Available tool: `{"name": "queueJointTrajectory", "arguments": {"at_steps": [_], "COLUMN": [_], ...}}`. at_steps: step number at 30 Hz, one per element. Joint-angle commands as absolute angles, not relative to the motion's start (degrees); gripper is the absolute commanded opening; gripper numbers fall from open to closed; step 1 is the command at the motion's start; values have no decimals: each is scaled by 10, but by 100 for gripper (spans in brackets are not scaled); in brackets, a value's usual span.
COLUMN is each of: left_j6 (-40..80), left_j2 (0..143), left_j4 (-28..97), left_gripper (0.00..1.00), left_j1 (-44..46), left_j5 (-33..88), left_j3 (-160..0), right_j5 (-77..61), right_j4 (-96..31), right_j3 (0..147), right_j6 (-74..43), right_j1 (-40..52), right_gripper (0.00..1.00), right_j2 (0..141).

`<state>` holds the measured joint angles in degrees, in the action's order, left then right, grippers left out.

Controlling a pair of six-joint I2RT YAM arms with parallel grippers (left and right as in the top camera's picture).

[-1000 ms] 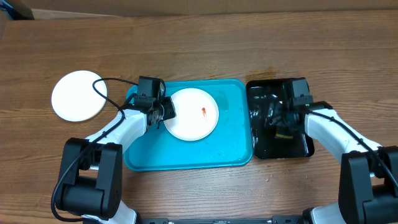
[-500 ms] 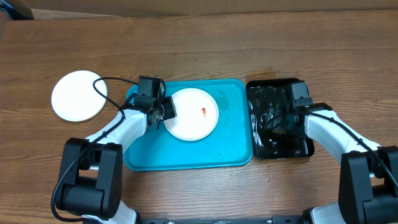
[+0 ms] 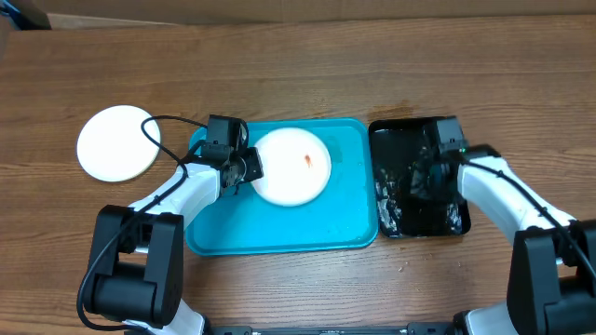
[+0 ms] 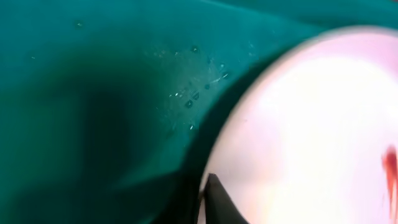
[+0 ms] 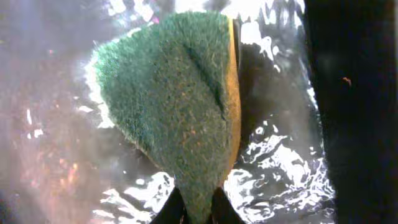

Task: Clean dirty plates on tray and stack at the side
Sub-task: 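Grasp sponge and rub it in the black tray water, right gripper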

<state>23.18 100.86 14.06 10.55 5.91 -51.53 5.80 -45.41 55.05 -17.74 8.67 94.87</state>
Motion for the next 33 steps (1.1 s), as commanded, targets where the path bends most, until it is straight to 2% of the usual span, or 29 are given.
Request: {"name": "queueJointTrajectory", "arguments": {"at_steps": [1, 11, 16, 19, 29, 30, 31, 33], "left_j6": [222, 222, 222, 222, 222, 222, 222, 222], "left_j2": [1019, 1019, 1019, 1019, 1019, 1019, 1019, 1019], "left_j4": [146, 145, 148, 147, 147, 147, 147, 147], "left_gripper": [4, 6, 4, 8, 11, 12, 13, 14], "left_j1": [111, 110, 111, 111, 110, 110, 110, 110], "left_j5": [54, 54, 58, 58, 58, 58, 58, 58], "left_j3": [-515, -516, -516, -516, -516, -516, -516, -516], "right_j5": [59, 57, 6, -18, -23, -23, -23, -23], "right_j4": [-488, -519, -531, -539, -427, -419, -414, -413], "right_j3": [609, 618, 618, 612, 504, 496, 491, 490], "right_j6": [-176, -156, -148, -150, -150, -150, -150, -150], "right_j1": [86, 86, 86, 86, 86, 86, 86, 86], "right_gripper": [4, 4, 4, 4, 4, 11, 30, 48], "right_j2": [908, 901, 901, 901, 902, 902, 902, 902]}}
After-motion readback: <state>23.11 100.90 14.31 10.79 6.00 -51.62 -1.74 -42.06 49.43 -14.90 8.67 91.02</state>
